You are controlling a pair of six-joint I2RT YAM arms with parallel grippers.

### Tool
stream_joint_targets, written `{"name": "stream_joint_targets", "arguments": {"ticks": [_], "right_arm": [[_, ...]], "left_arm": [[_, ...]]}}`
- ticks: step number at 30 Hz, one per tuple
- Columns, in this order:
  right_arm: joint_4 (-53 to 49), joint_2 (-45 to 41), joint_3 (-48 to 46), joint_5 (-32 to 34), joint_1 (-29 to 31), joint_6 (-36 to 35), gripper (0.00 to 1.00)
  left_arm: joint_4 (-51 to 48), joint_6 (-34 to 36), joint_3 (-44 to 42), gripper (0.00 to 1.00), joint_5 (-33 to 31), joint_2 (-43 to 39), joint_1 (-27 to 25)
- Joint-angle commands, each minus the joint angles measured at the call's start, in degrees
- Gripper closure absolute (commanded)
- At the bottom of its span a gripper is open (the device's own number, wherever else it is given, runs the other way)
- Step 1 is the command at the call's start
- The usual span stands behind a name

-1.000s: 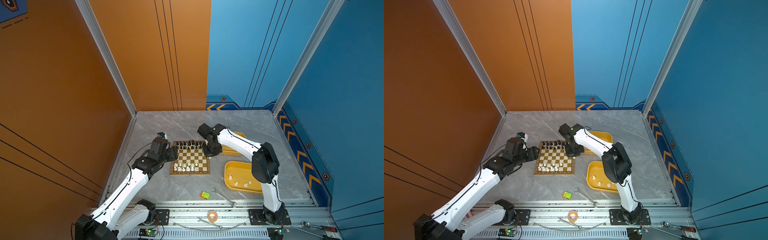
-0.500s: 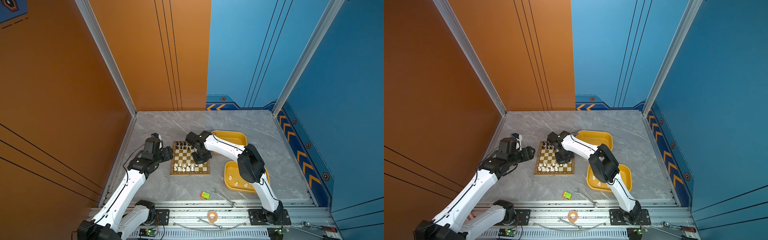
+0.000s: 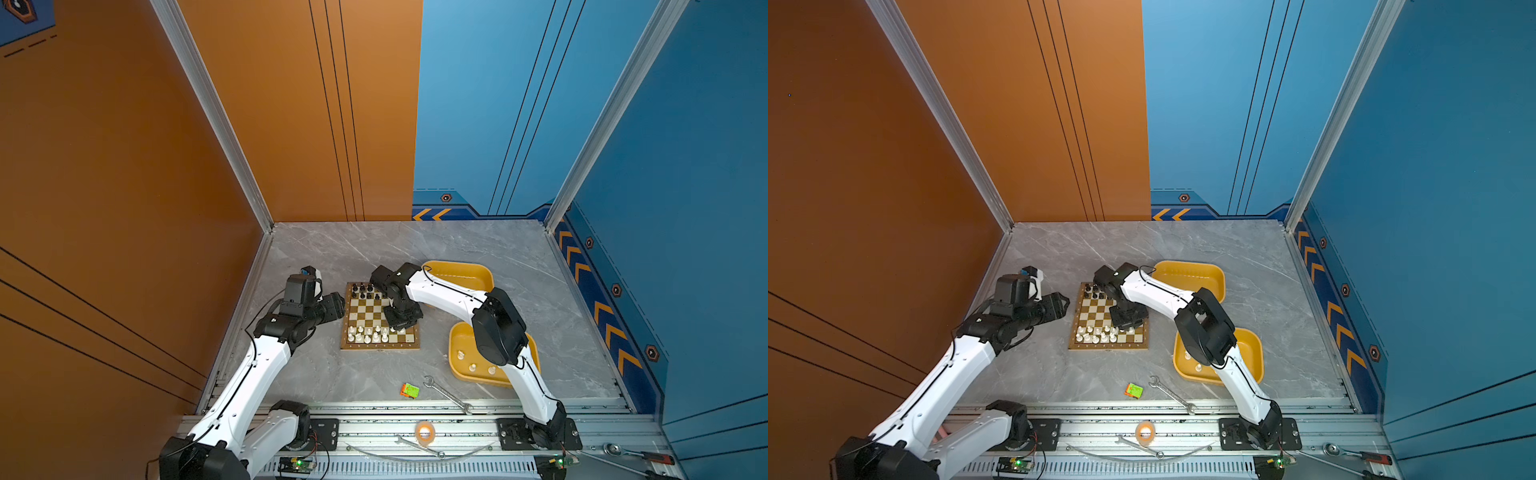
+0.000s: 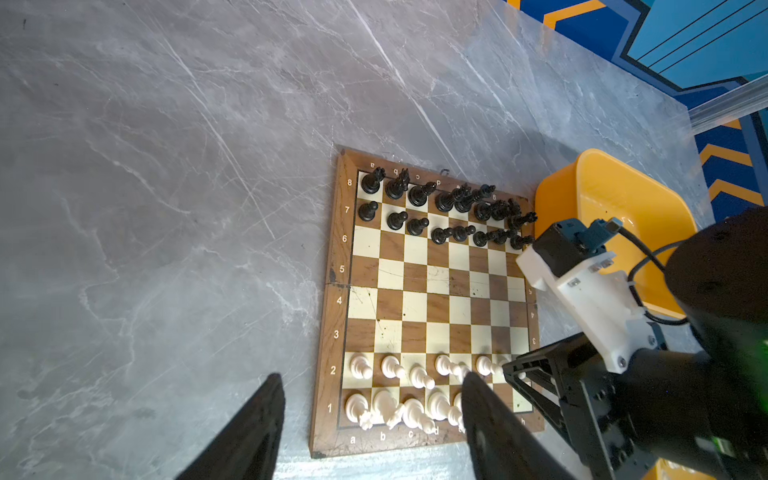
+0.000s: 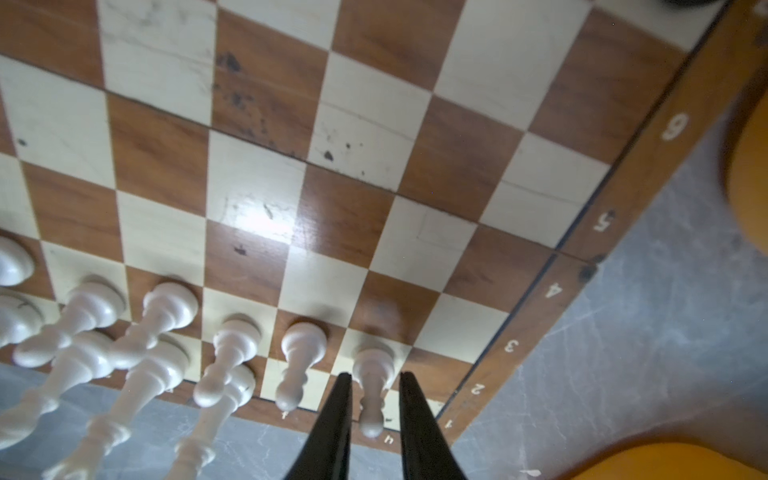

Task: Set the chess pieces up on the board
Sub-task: 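Lower the white pawn onto the second-rank square and open the right gripper, then move the right gripper back over the white-piece tray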

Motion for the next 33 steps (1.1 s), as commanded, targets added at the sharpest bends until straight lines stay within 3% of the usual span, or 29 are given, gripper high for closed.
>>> {"name": "stream_joint_targets", "arguments": {"ticks": [1,24,29,33], "right_arm": [[-2.4,-0.1,1.0,0.3,0.2,0.0,0.69],[-1.9,-10.4,0.3,3.9,-4.0,-1.6,0.64],[-1.9,-20.3,-7.6,7.4,-7.3,-0.8,0.63],[-0.5,-30.4,-23.4,9.1,-11.4,1.6,0.66]], "left_arm": [[0.6,0.8,-0.5,0.31,1.2,-0.2,0.6],[4.4,0.5,2.2,0.31,1.8,1.9,0.4],[6.3,0.5,4.4,0.31,1.6,5.3,-1.7],[9.2,0.0,7.4,0.31,-0.1,10.9,-7.9]]}}
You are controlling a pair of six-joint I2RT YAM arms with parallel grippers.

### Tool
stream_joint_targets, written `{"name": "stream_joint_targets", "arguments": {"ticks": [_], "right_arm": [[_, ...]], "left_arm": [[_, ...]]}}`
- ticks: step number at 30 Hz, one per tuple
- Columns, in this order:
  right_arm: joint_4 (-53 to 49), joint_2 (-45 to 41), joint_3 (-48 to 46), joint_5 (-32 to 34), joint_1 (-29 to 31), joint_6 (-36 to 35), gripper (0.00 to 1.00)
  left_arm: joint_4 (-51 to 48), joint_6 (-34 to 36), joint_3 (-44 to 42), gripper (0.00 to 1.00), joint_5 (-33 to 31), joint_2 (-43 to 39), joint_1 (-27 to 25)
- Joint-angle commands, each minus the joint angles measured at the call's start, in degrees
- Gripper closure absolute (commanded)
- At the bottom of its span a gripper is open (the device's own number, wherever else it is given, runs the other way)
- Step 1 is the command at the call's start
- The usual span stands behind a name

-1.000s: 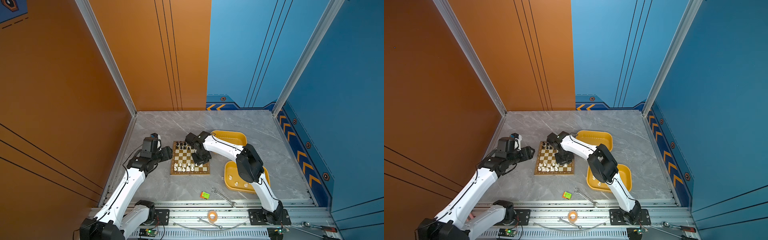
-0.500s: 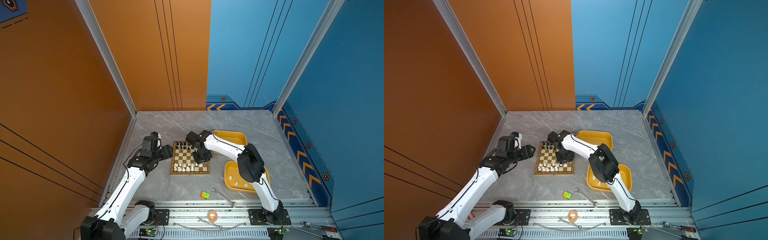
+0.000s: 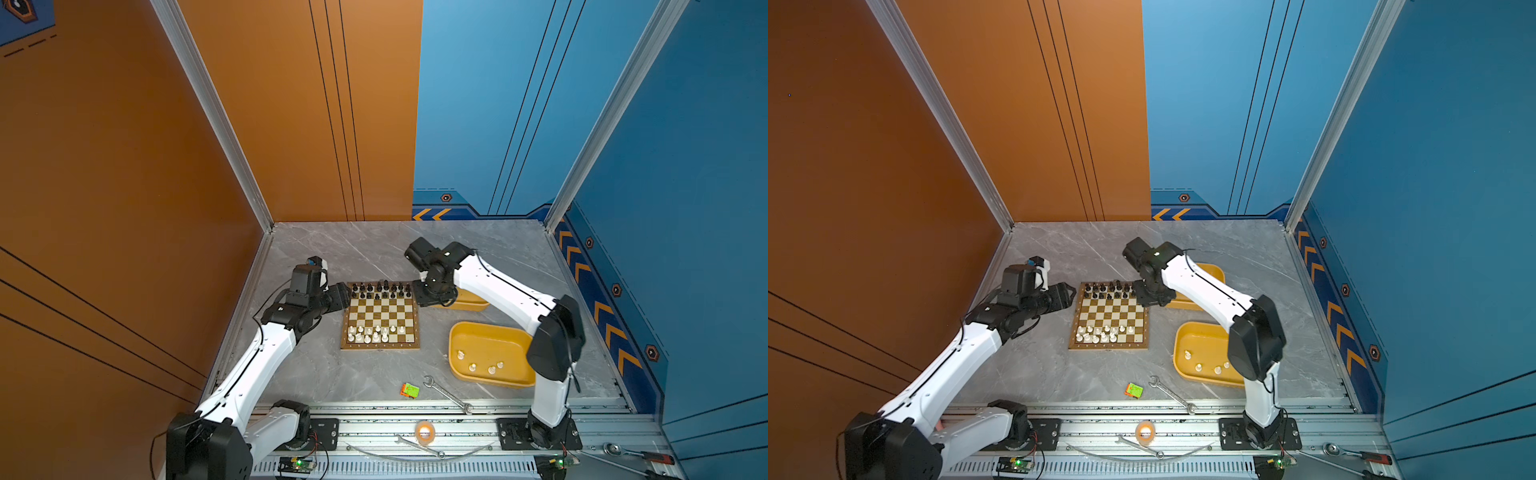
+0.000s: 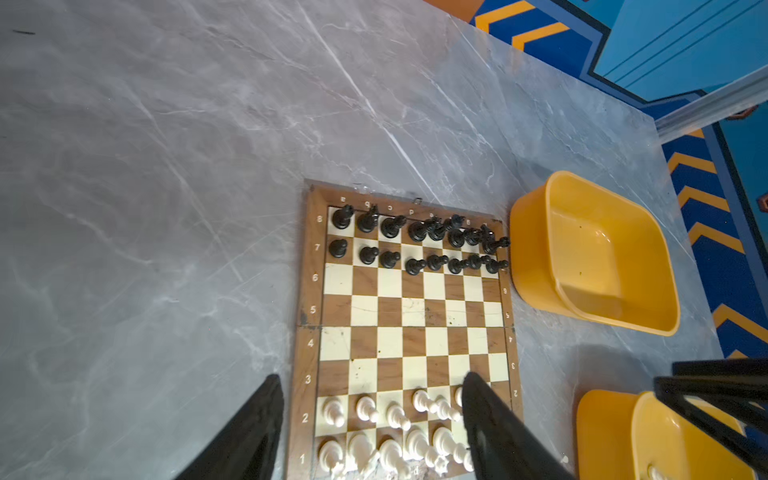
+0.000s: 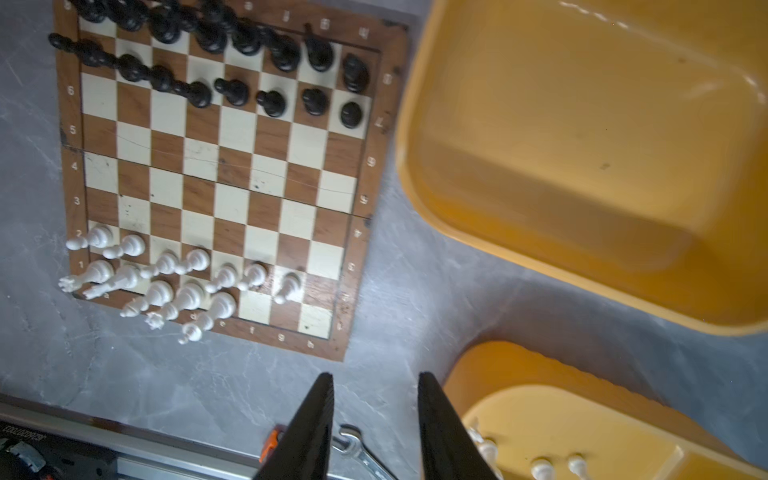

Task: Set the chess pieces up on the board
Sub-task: 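Move the right gripper back over the white-piece tray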

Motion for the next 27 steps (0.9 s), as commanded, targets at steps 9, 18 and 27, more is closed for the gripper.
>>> {"name": "stream_joint_targets", "arguments": {"ticks": [9,18,27], "right_arm": [[2.1,-25.6,-36.3,2.2,-9.6,11.5,0.71],[6.0,-37.3,-51.2,-2.5,-19.3,12.8,0.73],[10.8,-34.1,-54.9,-6.2,-23.7,8.8,0.74]], "left_arm": [[3.9,2.0,18.5,0.31,-3.2,22.6,-23.3],[1.1,2.9,29.6,0.33,-3.1,32.3,-29.4],[-0.8,1.9,31.5,0.33,-5.4,33.1,-30.6]]}}
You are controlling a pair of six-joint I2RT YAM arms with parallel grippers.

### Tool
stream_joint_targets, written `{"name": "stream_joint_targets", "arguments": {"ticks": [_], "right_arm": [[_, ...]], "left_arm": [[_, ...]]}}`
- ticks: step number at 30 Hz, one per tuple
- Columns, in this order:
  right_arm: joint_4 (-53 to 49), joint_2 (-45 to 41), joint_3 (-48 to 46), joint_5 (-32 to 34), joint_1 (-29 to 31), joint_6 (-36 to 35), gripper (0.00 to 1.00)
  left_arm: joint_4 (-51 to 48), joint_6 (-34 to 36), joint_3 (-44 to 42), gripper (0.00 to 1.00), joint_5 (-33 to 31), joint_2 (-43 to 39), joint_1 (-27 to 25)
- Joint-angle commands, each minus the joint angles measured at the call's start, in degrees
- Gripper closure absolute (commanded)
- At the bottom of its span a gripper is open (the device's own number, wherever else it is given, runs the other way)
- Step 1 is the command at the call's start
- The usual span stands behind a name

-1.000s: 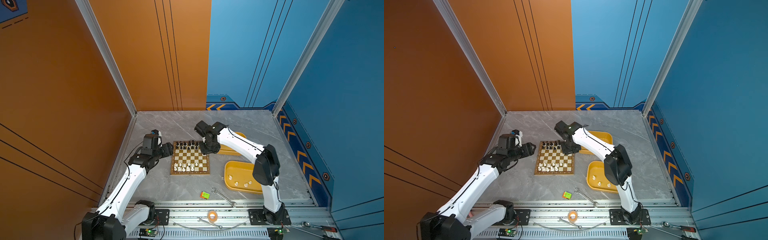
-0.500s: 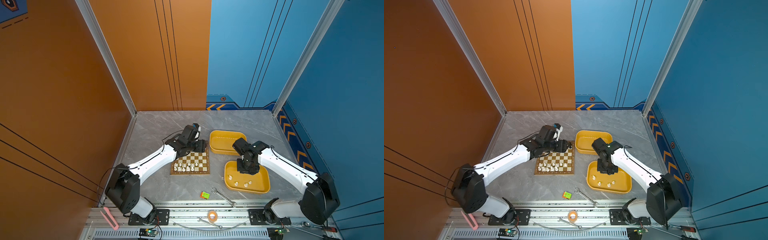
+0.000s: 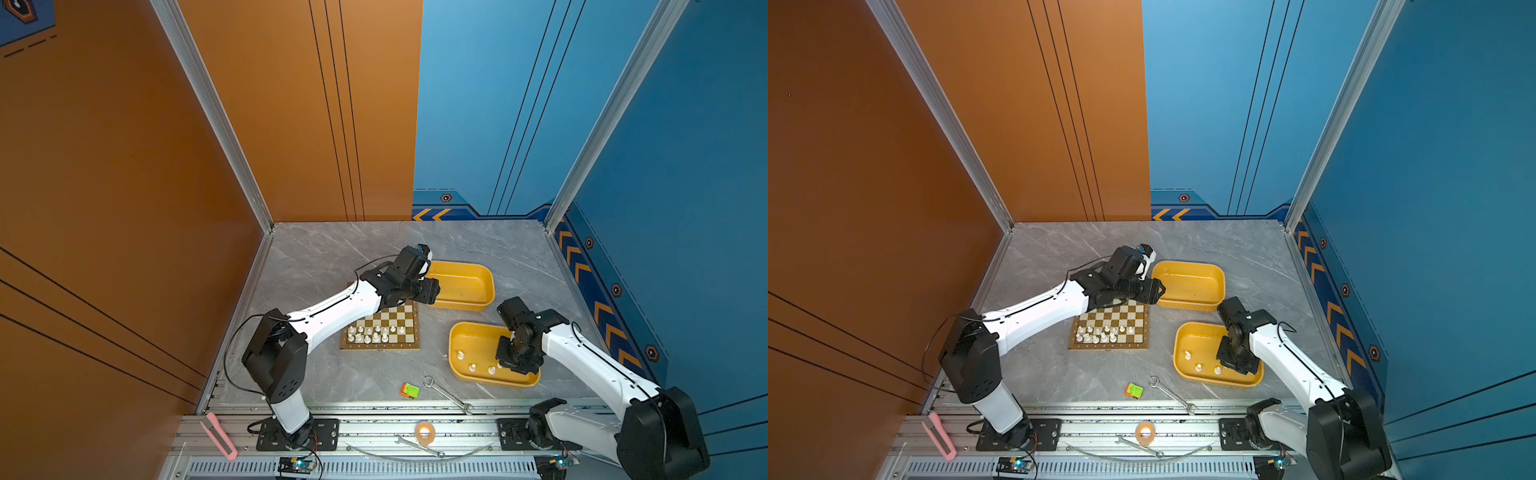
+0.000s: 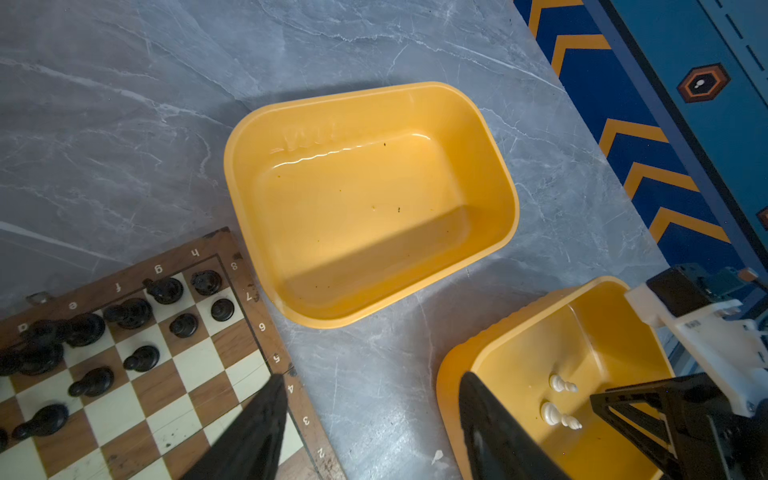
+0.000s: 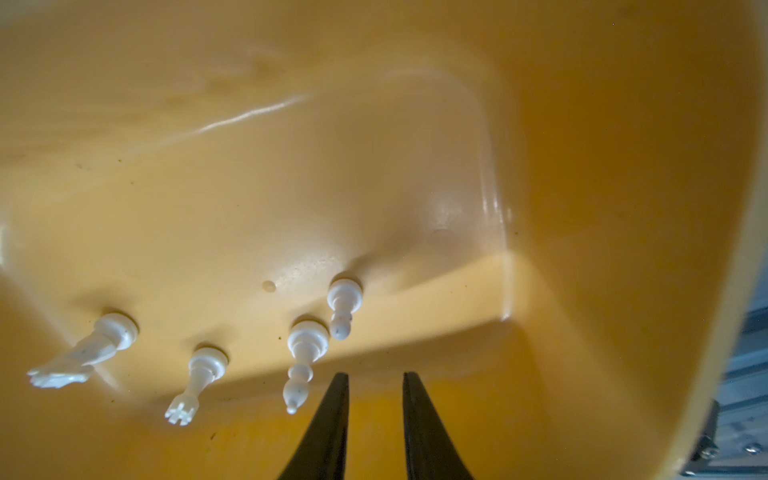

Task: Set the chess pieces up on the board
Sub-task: 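Move the right gripper back over the white-piece tray, then lower the open right gripper around a white pawn in the tray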

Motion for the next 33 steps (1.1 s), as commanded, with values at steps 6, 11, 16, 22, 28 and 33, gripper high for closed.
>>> {"name": "stream_joint_targets", "arguments": {"ticks": [6,11,16,22,28,33], "right_arm": [[4.1,3.2,0.0,-3.8,-3.0,-4.9,0.74],[4.9,4.9,-0.3,-4.9,-4.3,-6.3,0.74],[5.5,7.0,-0.2,-6.5,-5.8,-7.5,0.74],[5.6,8.1,0.0,-7.3,-6.6,-7.8,0.77],[5.1,8.3,0.0,-6.8,-4.9,-7.0,0.77],[4.8,8.3,0.0,-6.1,-4.4,-6.6,0.77]], "left_arm": [[-2.8,-1.5,1.9,0.34,-3.6,0.7,-1.4],[-3.4,-1.9,2.0,0.34,-5.0,0.9,-1.8],[-3.5,-2.2,3.3,0.34,-5.2,1.9,-2.1],[-4.7,-1.7,4.8,0.34,-5.4,2.9,-2.0],[-5.5,-1.3,6.2,0.34,-4.2,4.0,-1.2],[-5.5,-1.1,6.3,0.34,-3.3,4.5,-0.8]]}}
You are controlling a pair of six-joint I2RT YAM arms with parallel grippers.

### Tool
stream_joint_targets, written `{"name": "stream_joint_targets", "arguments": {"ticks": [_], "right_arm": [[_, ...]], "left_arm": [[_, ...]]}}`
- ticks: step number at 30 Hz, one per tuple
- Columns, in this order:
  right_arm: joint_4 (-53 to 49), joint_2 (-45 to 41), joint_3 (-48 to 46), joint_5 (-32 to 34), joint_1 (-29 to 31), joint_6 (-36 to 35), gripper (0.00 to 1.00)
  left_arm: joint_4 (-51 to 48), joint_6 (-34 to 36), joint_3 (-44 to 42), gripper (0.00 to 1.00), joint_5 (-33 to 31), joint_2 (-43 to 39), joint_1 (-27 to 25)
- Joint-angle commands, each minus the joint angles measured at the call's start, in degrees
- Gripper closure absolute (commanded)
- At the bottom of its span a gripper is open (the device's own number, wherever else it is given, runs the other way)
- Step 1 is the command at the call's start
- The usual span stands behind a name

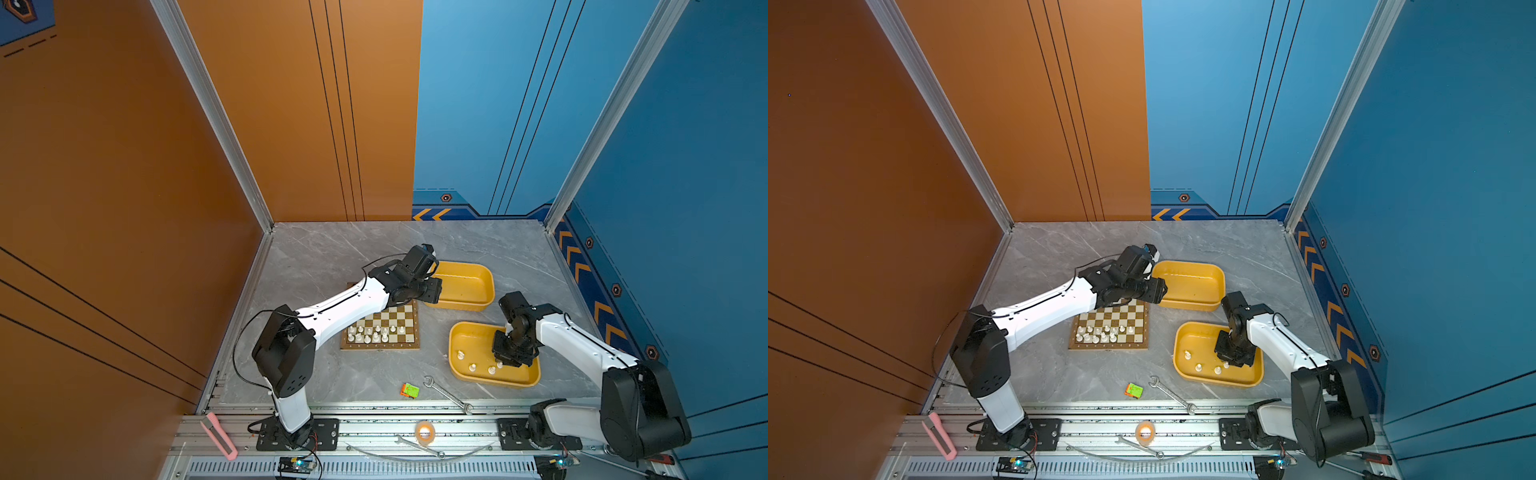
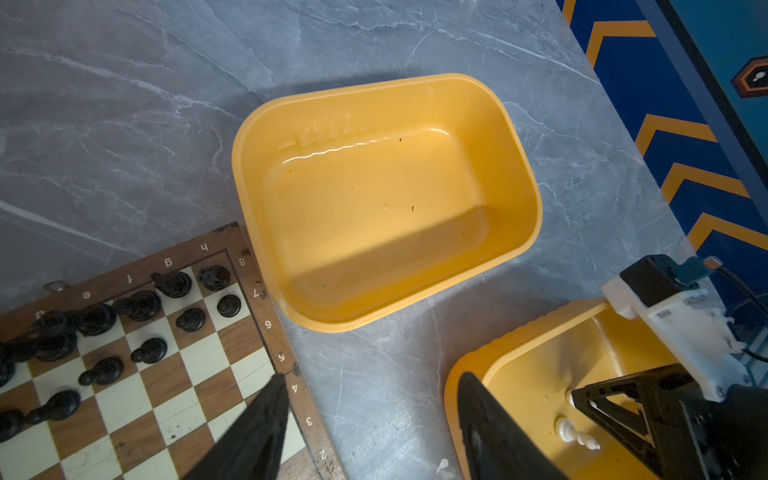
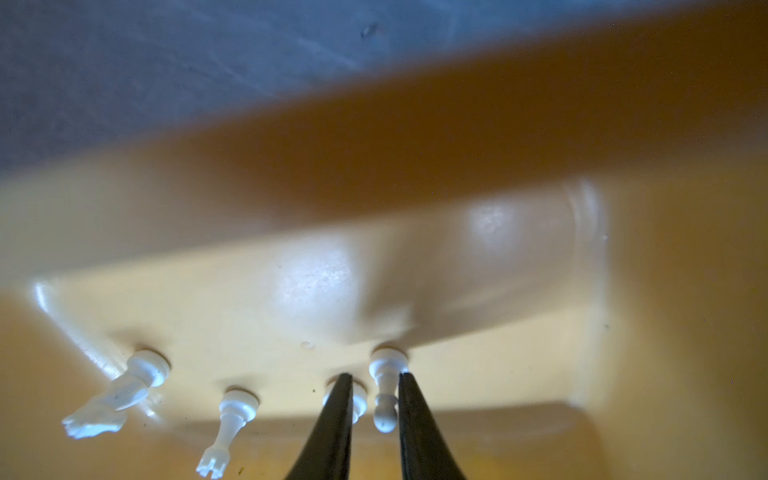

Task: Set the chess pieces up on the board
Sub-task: 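Lower the open right gripper around a white pawn in the tray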

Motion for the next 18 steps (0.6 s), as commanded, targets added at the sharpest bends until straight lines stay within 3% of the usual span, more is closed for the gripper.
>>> {"name": "stream_joint_targets", "arguments": {"ticks": [1,18], "right_arm": [[-2.0,0.9,0.1,0.0,0.5,0.4,0.77],[-2.9,1.2,-0.3,2.3,2.3,2.2,0.78]], "left_arm": [[-1.5,0.4,1.9,0.34,0.5,1.1,0.5],[-1.1,1.1,0.4,0.35,0.4,-0.3,1.0]]}}
